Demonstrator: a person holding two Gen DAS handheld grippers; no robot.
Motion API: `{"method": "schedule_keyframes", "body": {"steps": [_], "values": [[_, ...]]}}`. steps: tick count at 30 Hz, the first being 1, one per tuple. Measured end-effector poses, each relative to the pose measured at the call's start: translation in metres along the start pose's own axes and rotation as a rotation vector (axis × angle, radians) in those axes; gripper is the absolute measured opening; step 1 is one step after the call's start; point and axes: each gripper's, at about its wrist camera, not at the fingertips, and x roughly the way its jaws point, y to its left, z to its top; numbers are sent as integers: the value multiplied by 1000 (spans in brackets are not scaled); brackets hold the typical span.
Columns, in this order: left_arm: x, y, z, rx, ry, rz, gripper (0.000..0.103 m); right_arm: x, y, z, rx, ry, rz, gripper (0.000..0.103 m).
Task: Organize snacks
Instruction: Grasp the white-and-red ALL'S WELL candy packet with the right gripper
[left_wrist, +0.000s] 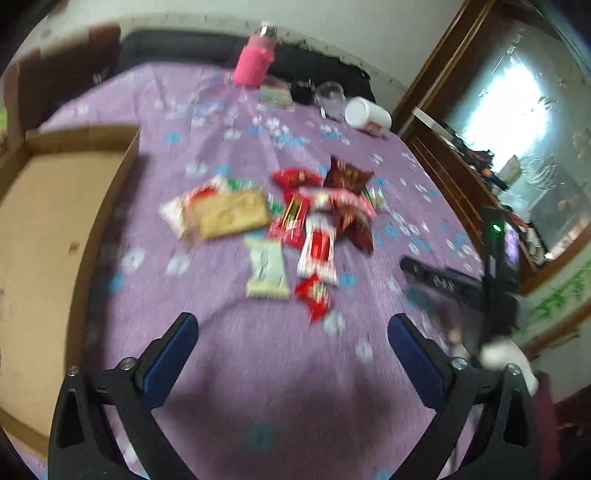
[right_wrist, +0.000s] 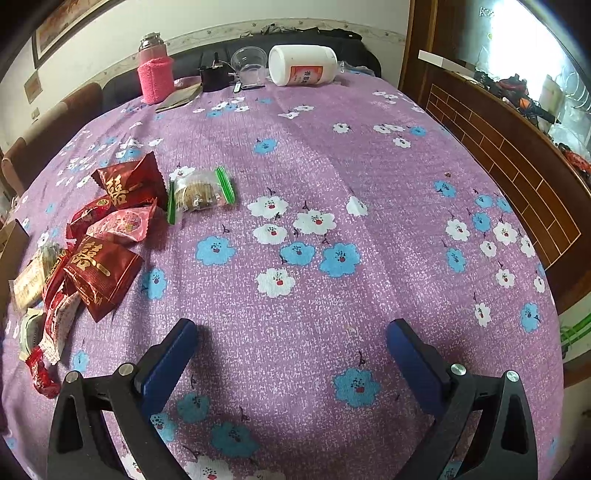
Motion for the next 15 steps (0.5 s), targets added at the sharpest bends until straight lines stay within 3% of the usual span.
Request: {"method": "schedule_keyframes", "body": {"steps": [1, 5, 7, 12, 14, 15], "values": [[-3, 3, -1, 6, 7, -5, 87, 0, 1, 0, 1, 0, -4, 102], [-31, 19, -3, -5, -49, -3, 87, -4, -2, -2, 12, 9, -35, 102], [-40, 23, -4, 2, -71, -8, 87, -20, -3, -3, 35, -39, -45, 96], [-44, 17, -6, 97, -108, 58, 87, -61, 30, 2, 39, -107, 277, 91], [-41, 14, -8, 119, -103, 57, 74, -62, 60, 5, -3, -80, 370, 76], [-38, 12, -9, 132, -86, 39, 56, -57, 77, 7, -28, -56, 401, 73]]}}
